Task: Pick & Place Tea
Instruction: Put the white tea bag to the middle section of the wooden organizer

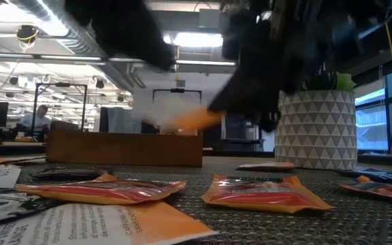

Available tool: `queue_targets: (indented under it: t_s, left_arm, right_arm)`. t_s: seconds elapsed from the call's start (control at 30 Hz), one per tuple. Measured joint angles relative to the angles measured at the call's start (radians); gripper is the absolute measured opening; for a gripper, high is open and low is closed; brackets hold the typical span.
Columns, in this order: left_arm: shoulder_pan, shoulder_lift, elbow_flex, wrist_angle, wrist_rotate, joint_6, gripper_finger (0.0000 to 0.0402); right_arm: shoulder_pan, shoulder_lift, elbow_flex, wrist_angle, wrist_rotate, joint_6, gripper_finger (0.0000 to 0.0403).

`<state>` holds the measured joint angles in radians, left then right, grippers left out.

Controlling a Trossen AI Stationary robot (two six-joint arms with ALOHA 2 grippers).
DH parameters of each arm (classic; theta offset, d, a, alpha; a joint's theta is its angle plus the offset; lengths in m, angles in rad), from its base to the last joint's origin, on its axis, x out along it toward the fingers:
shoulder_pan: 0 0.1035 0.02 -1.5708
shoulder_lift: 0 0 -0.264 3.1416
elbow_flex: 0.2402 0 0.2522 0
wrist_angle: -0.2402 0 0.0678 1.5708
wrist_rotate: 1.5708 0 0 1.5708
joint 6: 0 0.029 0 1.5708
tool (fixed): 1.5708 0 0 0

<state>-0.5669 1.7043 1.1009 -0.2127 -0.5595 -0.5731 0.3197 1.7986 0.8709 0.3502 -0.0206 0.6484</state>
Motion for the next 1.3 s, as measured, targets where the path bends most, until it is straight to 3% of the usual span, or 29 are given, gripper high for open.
queue_targets:
  t_s: [0.27, 0.6, 0.8, 1.3]
  left_arm:
    - [-0.004, -0.155, 0.003, 0.036, 0.029, -0.020, 0.0140]
    - [0.027, -0.167, 0.002, 0.127, 0.012, -0.052, 0.0136]
    - [0.066, -0.167, 0.002, 0.135, 0.065, -0.088, 0.0134]
    - [0.112, -0.167, 0.002, 0.135, 0.144, -0.047, 0.0114]
  right_arm:
    - [0.097, -0.195, -0.001, -0.338, 0.265, -0.136, 0.0003]
    - [0.273, -0.358, -0.001, -0.380, 0.545, -0.306, 0.0003]
    - [0.300, -0.360, -0.001, -0.368, 0.596, -0.348, 0.0003]
    - [0.260, -0.360, -0.001, -0.247, 0.591, -0.448, 0.0003]
